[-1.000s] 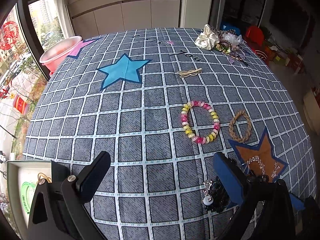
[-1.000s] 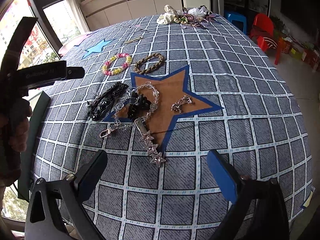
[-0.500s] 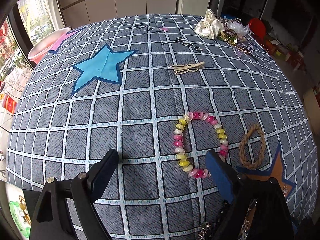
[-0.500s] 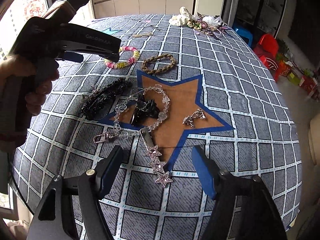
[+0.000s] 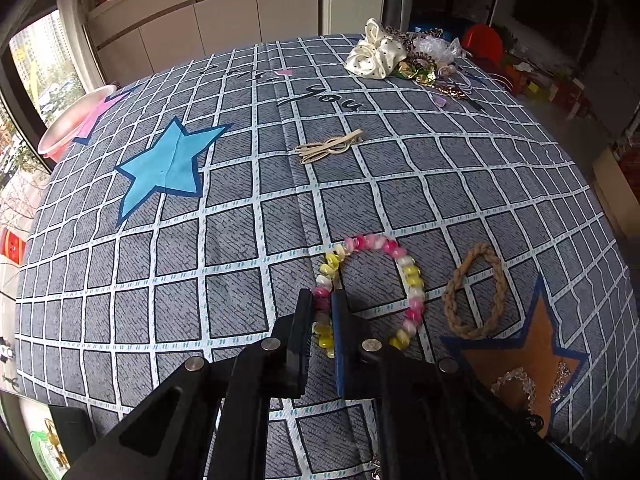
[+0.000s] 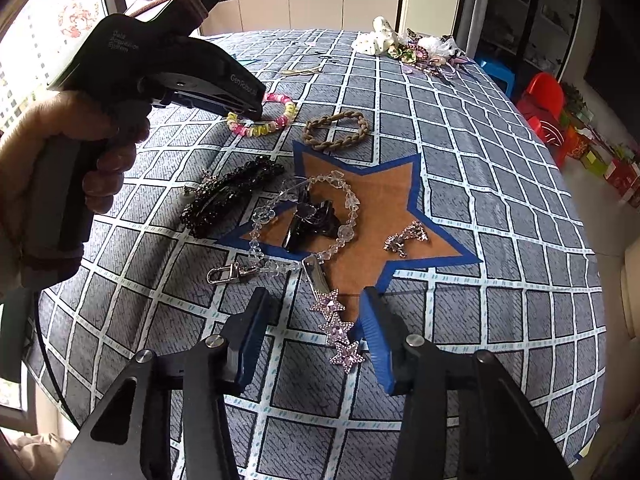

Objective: Organize jewelry
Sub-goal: 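Grasp the pink-and-yellow beaded bracelet with the left tool while the right tool grasps the star hair clip, then carry the beaded bracelet with the left tool while the right tool carries the star clip into the box, then open the right tool to drop the star clip while the left tool releases the beaded bracelet, then move both tools back over the black and silver jewelry on the star mat, then grasp a small silver charm with the left tool while the right tool grasps a silver chain charm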

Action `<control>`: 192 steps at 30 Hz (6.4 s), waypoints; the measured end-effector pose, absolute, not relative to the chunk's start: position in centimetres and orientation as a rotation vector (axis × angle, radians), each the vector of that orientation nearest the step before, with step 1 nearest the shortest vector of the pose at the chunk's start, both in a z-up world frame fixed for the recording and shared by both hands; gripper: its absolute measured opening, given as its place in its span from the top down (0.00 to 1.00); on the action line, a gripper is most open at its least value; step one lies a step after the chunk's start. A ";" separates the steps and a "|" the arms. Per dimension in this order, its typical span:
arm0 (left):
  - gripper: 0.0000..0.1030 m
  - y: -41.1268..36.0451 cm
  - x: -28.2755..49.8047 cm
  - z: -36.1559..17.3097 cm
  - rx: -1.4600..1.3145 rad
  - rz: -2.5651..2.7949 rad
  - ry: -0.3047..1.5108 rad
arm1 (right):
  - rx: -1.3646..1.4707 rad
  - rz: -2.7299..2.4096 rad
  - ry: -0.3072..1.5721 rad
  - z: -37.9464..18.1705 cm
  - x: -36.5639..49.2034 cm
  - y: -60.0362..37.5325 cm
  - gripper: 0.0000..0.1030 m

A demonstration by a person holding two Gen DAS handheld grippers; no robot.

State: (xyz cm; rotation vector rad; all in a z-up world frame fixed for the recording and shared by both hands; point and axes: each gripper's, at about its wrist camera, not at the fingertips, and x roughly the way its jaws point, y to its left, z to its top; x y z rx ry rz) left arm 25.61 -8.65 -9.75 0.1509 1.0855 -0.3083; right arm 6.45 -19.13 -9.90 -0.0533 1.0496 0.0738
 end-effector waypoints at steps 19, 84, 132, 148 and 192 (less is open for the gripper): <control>0.84 -3.3 16.6 -3.9 0.022 -0.345 0.995 | 0.179 0.104 1.019 -7.8 4.0 -22.7 0.83; 0.84 24.2 6.0 -8.7 -0.205 0.129 1.027 | -0.173 0.642 1.096 -6.6 10.4 10.1 0.83; 0.00 21.1 5.1 -5.2 -0.044 0.238 0.945 | -0.002 0.536 1.021 -3.5 10.5 3.5 0.23; 0.00 12.8 6.2 -1.6 0.059 0.045 0.908 | 0.174 0.393 0.992 -2.9 7.0 -9.3 0.09; 0.31 -5.3 15.4 -9.5 0.157 -0.334 1.105 | 0.025 -0.027 1.036 -10.4 9.5 -25.0 0.22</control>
